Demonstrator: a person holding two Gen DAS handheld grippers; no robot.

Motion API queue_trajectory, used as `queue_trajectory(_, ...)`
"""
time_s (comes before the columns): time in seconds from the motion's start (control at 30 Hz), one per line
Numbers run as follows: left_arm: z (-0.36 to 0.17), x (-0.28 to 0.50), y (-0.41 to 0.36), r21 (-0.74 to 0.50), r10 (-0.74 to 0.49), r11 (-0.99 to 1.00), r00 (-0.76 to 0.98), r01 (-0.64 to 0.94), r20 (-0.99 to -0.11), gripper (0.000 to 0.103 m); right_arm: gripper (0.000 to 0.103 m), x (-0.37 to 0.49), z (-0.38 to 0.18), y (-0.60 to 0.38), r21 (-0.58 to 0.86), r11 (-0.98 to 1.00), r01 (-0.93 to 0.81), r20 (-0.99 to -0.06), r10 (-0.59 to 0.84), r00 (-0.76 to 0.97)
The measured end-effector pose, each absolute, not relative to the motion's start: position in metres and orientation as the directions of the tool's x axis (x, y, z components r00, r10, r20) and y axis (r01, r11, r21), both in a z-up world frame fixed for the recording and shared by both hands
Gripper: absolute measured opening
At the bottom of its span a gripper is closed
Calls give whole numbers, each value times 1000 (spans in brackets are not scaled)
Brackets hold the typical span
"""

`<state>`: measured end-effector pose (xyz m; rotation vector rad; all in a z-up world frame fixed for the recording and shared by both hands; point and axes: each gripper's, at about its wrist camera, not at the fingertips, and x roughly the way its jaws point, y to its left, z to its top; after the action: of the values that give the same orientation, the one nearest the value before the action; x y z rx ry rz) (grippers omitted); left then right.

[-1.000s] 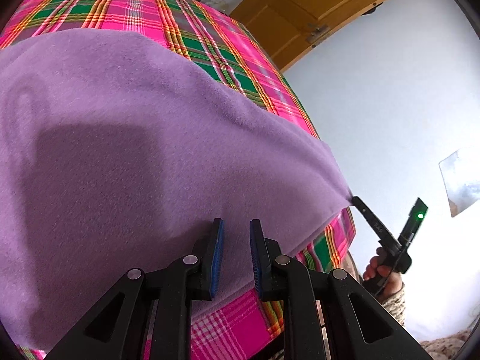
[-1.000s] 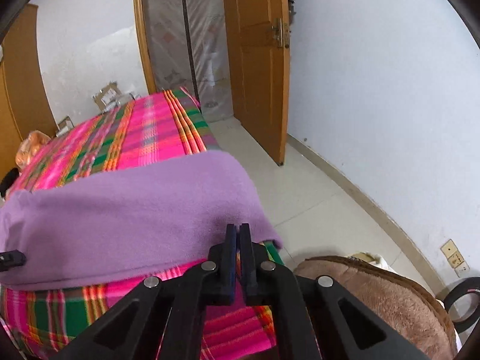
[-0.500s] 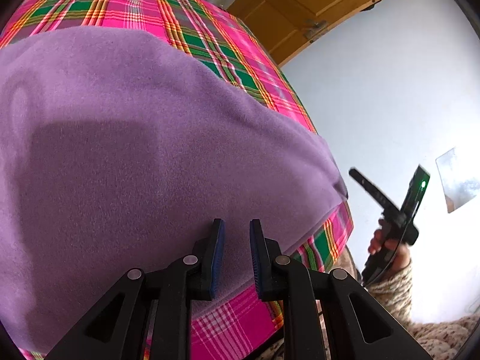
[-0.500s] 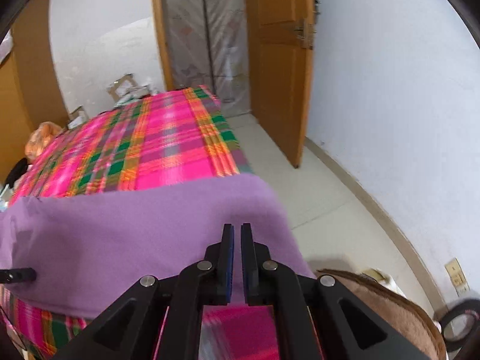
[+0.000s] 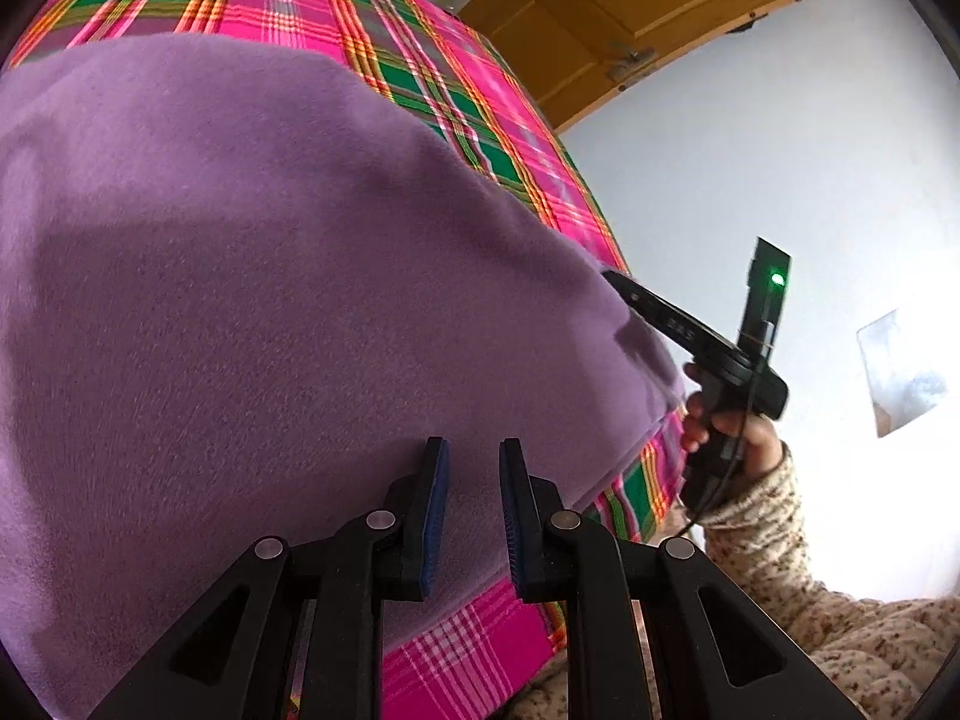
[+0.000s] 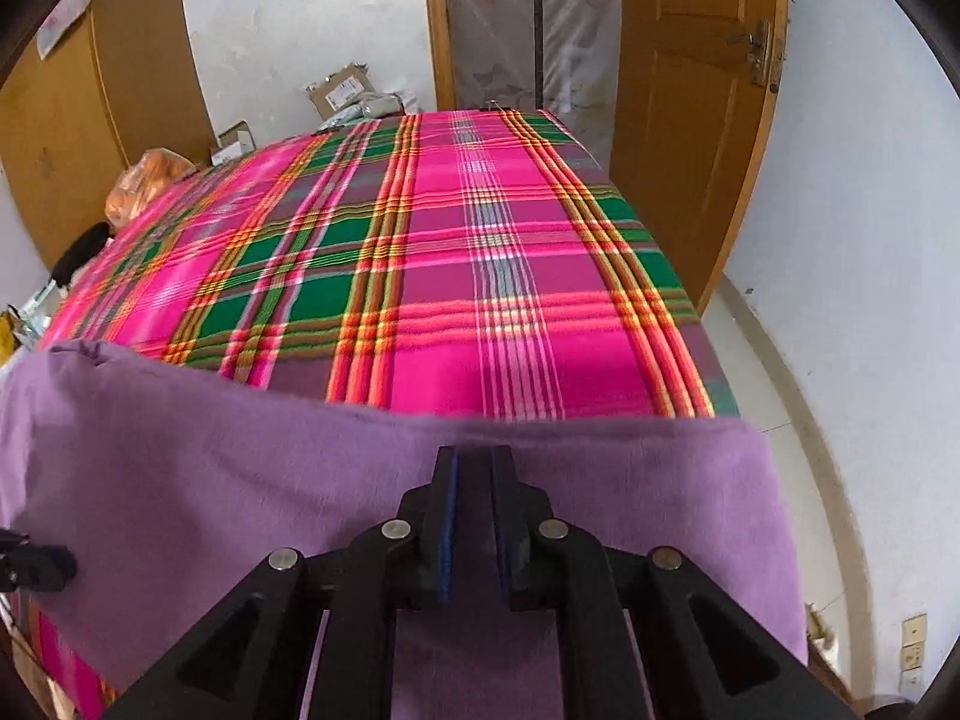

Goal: Fold clothes
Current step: 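Smooth the folded sweatshirt with both grippers, fingers open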

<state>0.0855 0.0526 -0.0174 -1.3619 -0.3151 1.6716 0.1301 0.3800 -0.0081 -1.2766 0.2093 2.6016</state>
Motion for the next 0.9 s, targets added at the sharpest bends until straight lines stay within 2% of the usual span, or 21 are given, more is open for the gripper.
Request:
queue_trajectory(0.23,-15,86,32,-676,760,-563,23,-476,-649,18,10,118,-5,383,4,-959,-285,-795,169,-582)
queue_trajectory(0.4,-11,83,-1,-635,728,-629,-51,-449,-684,19,11,133,5,346,30,-975,-220,-758,121,-640)
queue_trajectory(0.6,-15,86,-44,-661,739,-642,-82,-388,-669,19,11,150,16,301,56,-989,-139,-715,57,-697)
queue_trajectory(0.9,-20,96,-100,-686,748,-654,-142,-319,-648,19,11,144,-4,234,100,-995,13,-750,-84,-656)
